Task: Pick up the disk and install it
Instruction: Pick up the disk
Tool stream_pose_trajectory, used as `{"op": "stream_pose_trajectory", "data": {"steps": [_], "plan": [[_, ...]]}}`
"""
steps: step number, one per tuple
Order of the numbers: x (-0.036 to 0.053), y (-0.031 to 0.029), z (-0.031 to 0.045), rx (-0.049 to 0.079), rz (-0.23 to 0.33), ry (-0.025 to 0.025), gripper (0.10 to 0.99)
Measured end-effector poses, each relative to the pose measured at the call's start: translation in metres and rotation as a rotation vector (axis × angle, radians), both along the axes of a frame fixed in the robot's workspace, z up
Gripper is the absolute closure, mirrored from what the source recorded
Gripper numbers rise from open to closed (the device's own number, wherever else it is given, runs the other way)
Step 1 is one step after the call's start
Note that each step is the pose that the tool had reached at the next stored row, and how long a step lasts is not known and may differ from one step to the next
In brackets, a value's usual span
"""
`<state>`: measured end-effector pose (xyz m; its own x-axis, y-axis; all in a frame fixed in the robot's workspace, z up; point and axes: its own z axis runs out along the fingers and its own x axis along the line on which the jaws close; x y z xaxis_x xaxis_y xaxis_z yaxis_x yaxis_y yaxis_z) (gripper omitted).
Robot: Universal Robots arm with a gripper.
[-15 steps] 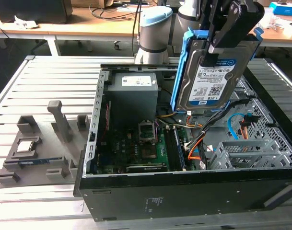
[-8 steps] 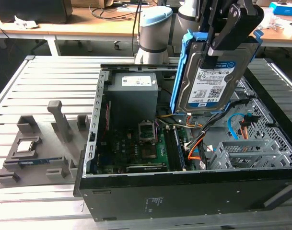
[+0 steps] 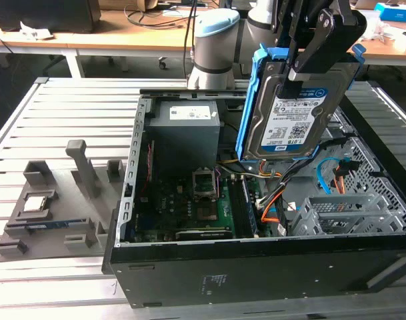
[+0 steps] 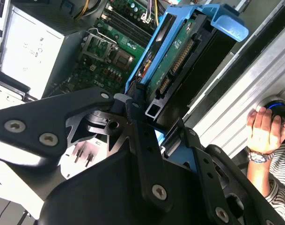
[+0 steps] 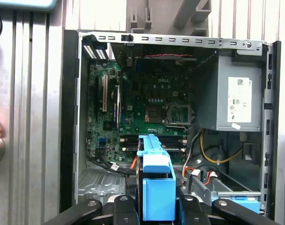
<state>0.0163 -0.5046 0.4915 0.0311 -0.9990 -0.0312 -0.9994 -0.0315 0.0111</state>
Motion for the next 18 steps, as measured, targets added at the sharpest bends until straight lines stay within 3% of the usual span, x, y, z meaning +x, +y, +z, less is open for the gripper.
{"op": "stream_pose_trajectory", "data": {"steps": [7, 14, 17, 18], "plan": [[-0.0006, -0.0045, -0.0018, 0.0, 0.0, 0.0, 0.722], [-0.0014, -0.0195, -0.004, -0.002, 0.0, 0.0, 0.722], [-0.0018, -0.0226, -0.0041, -0.028, 0.0, 0.0, 0.722], [-0.0018, -0.0227, -0.0046, -0.054, -0.007, -0.0001, 0.722]]}}
